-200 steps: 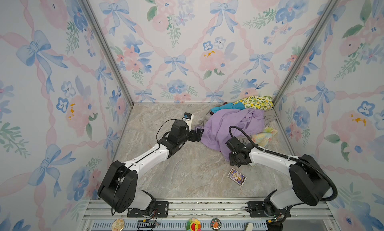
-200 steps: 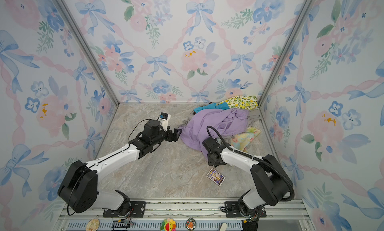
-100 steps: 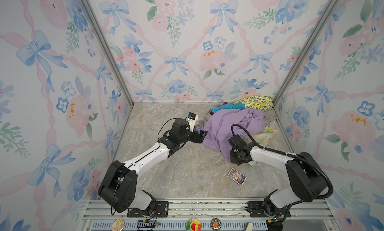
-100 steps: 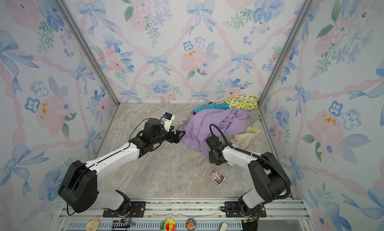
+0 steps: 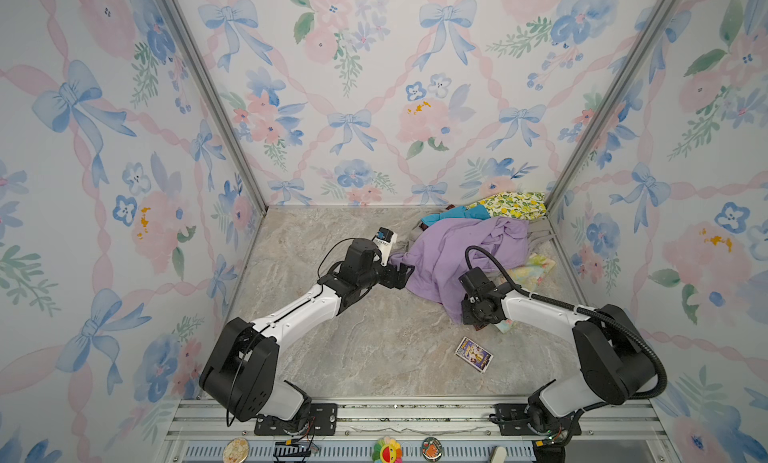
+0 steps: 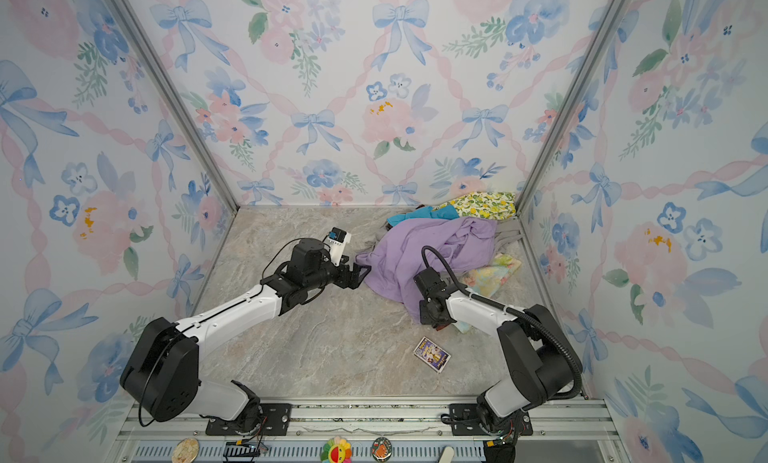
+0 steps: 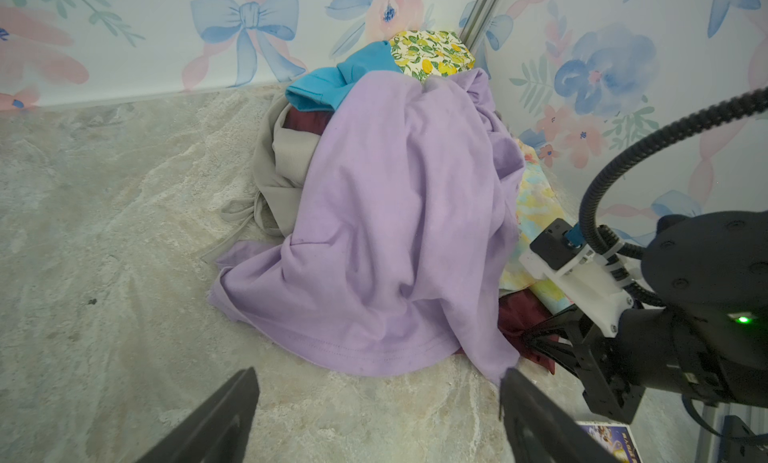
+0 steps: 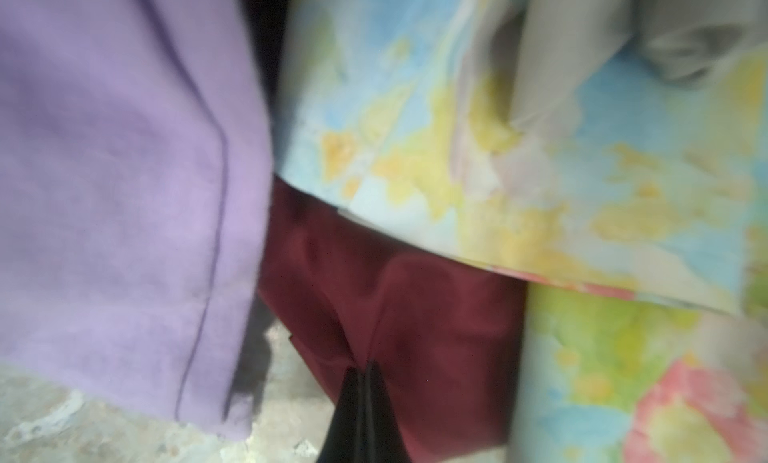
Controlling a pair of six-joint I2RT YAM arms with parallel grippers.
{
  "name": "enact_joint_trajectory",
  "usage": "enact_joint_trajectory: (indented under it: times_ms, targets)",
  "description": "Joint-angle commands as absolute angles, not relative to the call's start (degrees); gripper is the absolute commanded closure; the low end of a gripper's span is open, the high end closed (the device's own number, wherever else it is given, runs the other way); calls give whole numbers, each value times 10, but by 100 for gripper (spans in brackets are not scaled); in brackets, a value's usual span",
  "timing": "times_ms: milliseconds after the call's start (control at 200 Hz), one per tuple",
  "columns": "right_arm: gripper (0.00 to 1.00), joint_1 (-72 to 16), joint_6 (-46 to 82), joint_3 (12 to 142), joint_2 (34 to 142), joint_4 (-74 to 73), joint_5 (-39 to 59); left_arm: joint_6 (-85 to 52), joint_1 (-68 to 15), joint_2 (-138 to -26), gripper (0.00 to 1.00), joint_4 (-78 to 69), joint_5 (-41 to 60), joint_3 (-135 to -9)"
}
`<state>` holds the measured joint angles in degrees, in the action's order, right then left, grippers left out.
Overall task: Pick out a specific cloth from the pile
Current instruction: 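Close the right gripper on the maroon shirt and lift it upward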
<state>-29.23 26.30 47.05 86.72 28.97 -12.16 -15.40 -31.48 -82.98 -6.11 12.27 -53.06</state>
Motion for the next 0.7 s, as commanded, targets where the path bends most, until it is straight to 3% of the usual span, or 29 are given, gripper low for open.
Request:
enact_joint_trajectory:
  times_ms: [0, 295, 695]
  targets:
    - [100, -277, 257, 501, 797, 341, -159, -148, -316, -829, 7, -62, 123, -543]
    - [100, -187, 186, 729, 721, 418, -165, -152, -316, -816, 8, -62, 129, -545]
    - [100, -140, 116, 1178, 893, 498, -120, -159, -321, -797, 9, -67, 113, -573]
